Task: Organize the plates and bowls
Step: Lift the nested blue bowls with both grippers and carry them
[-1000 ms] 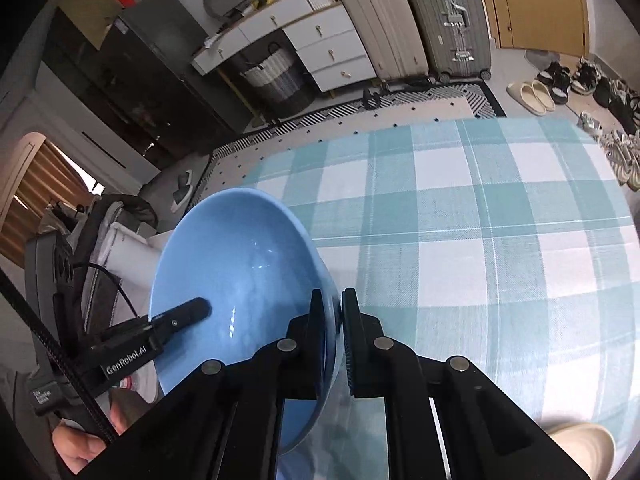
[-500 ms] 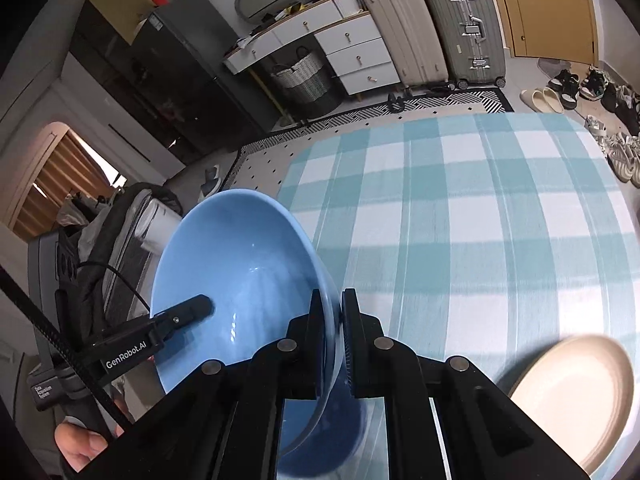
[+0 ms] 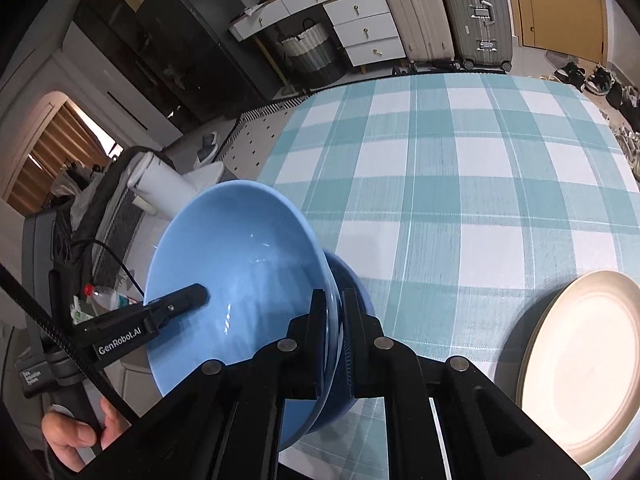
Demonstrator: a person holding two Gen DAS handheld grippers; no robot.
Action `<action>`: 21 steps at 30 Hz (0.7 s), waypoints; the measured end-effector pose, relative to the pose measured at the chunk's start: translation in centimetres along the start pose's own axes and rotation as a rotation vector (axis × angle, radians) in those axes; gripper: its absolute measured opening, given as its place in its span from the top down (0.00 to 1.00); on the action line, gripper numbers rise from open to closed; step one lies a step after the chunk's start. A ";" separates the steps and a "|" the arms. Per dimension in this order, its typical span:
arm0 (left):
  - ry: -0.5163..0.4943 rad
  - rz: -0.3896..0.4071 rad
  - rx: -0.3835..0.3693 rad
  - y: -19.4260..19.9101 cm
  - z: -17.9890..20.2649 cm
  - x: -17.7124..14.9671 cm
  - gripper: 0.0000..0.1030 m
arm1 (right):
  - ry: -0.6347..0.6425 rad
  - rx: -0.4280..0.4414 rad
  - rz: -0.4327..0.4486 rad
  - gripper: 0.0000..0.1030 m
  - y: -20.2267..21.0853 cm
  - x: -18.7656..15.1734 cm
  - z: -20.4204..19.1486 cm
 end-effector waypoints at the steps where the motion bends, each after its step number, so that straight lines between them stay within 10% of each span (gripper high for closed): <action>1: -0.002 0.000 0.009 -0.2 0.0 -0.1 0.94 | 0.004 -0.003 -0.001 0.93 -0.3 -0.2 0.1; 21: -0.043 -0.037 0.124 -2.7 -0.2 -1.2 0.91 | 0.115 -0.128 0.006 0.93 -3.9 -1.5 0.2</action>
Point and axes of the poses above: each gripper's, at about its wrist camera, not at the fingertips, and y roughly against the way its jaws point, z to its right, x to its top, the point moved 2 cm from there along -y, roughly the way its jaws point, and after that the axes turned 14 degrees about -y, right-handed, at the moved point
